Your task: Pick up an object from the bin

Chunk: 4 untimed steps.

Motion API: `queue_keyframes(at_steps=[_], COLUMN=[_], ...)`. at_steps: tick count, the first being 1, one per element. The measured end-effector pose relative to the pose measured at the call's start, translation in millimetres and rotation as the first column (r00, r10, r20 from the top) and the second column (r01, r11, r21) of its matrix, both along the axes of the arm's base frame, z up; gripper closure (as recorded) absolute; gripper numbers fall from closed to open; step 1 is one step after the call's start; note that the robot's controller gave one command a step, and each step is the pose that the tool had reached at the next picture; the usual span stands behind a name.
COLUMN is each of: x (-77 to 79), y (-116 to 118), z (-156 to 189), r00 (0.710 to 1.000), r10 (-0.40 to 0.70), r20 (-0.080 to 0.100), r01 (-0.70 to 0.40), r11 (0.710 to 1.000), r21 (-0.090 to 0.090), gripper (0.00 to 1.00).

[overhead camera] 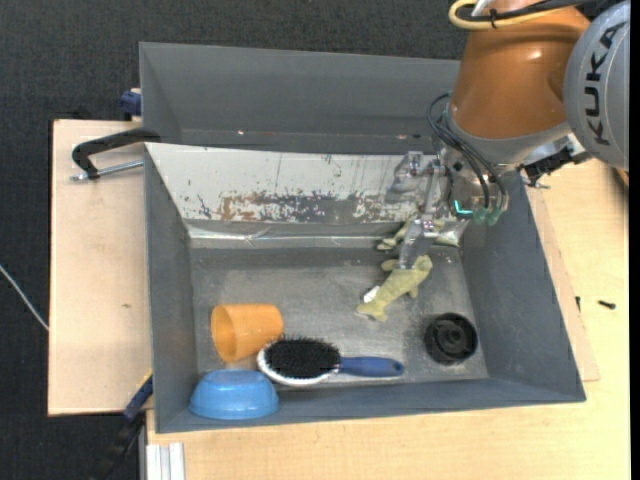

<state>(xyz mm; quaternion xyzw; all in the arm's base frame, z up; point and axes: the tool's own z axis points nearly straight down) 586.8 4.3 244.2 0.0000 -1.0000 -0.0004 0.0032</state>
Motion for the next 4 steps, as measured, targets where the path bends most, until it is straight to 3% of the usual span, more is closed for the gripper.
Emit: queue_keyframes(at_steps=[1, 2, 3, 4], x=[-44.8, -23.9, -13.2, -13.9], y=[-29.5, -46.8, -20.8, -40.7], z=[-173.1, -141.6, -143.2, -173.3], r00=[0.898, 0.87, 0.804, 0.795], r10=[0.44, 0.493, 0.595, 0.606], r20=[0.012, 0.015, 0.013, 0.012], r01=[-0.44, -0.493, -0.595, -0.606], r11=[0.898, 0.87, 0.804, 0.795], r21=[-0.001, -0.005, -0.003, -0.001], gripper=[0.0, 0.0, 0.0, 0.0])
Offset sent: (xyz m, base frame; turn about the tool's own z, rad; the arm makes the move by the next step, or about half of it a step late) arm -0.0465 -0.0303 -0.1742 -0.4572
